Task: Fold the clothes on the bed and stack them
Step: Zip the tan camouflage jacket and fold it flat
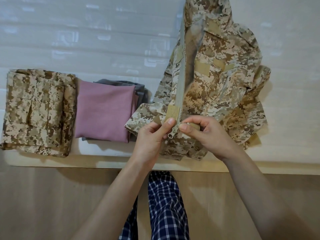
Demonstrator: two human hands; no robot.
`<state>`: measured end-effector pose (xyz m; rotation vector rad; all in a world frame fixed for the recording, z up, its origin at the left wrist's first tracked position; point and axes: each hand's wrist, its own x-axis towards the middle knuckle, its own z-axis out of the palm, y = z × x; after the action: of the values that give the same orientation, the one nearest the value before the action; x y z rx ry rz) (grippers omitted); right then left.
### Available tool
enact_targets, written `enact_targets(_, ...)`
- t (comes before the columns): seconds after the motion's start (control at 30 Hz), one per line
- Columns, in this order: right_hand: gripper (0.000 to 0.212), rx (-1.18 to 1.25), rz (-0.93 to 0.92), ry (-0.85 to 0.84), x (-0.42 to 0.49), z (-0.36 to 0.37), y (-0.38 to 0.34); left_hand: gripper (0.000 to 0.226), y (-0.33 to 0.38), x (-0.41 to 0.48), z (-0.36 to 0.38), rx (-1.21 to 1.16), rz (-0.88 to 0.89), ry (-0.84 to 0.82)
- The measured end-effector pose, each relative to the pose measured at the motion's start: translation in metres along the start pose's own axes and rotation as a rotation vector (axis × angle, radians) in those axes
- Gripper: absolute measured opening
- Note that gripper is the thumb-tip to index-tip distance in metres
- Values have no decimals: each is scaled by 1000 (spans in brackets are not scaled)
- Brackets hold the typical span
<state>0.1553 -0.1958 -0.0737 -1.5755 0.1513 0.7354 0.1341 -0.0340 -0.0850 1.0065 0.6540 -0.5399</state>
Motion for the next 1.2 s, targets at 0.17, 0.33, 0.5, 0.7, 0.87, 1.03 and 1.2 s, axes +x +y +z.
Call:
enact_targets(0.17,12,34,-21,87,-2,4,4,57,-5,2,-10,124,44,-26)
enact_targets(0.33,10,134,19,93,-6,9,12,22,-6,-3,-18,241,33,-102)
enact_targets(0.5,10,151,46,138,-3,13,18,23,-7,-5,-18,319,48,-55)
enact_targets(0.7,18,-66,-32,103,-1,12,17,32,-9,-5,-12,313,69,-56)
enact_targets(0.87,50,-177,-57,294,2,22,18,31,-15,-6,2,299,62,-61)
enact_targets(1.03,45,-174,-73,593,10,38,14,41,-18,-6,12,236,76,-66)
enact_targets(1.2,51,-144,-54,677,17,43,15,39,-24,-8,16,265,129,-11)
